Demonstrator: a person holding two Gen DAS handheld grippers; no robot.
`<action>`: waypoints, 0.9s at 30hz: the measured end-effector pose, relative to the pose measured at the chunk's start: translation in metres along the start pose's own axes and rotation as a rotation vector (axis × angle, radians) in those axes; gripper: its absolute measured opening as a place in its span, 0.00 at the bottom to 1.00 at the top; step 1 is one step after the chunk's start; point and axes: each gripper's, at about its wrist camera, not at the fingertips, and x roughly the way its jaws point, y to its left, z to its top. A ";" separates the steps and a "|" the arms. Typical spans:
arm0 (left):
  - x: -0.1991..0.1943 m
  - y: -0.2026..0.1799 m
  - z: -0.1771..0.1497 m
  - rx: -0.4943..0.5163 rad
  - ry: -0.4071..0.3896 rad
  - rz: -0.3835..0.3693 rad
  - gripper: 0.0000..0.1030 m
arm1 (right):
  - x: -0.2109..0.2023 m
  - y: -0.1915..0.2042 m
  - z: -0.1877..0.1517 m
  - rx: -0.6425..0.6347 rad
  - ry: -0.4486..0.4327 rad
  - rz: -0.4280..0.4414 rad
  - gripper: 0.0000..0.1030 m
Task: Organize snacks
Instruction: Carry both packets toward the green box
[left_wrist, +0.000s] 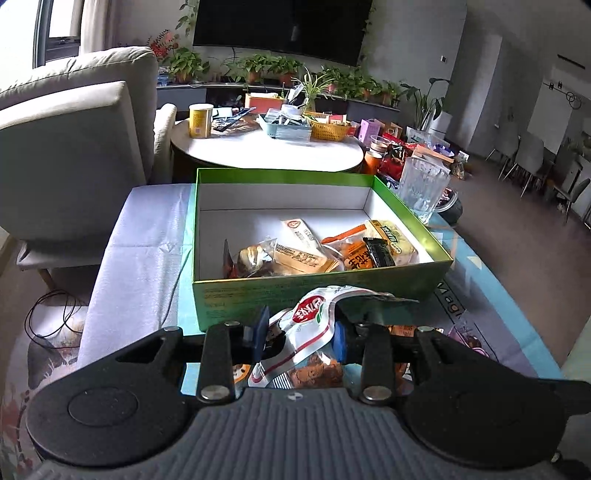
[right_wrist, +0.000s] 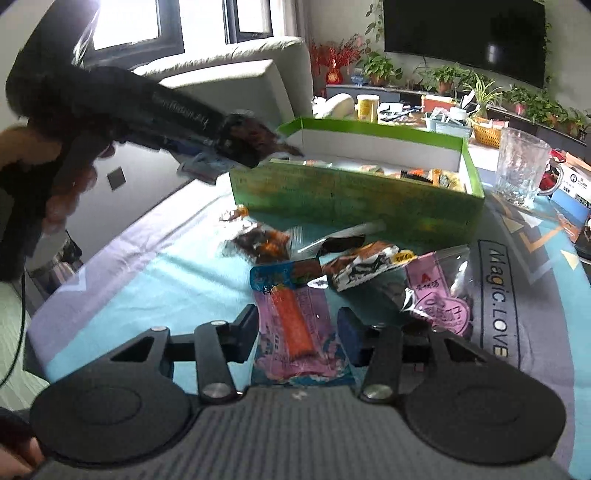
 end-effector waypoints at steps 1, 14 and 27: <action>-0.001 0.000 0.000 0.000 -0.001 0.002 0.31 | -0.004 0.000 0.002 0.002 -0.011 0.001 0.43; -0.019 -0.005 0.012 0.013 -0.071 0.013 0.31 | -0.027 -0.020 0.047 0.016 -0.193 -0.042 0.43; 0.002 -0.009 0.030 0.005 -0.077 0.005 0.31 | -0.005 -0.053 0.091 0.082 -0.284 -0.077 0.43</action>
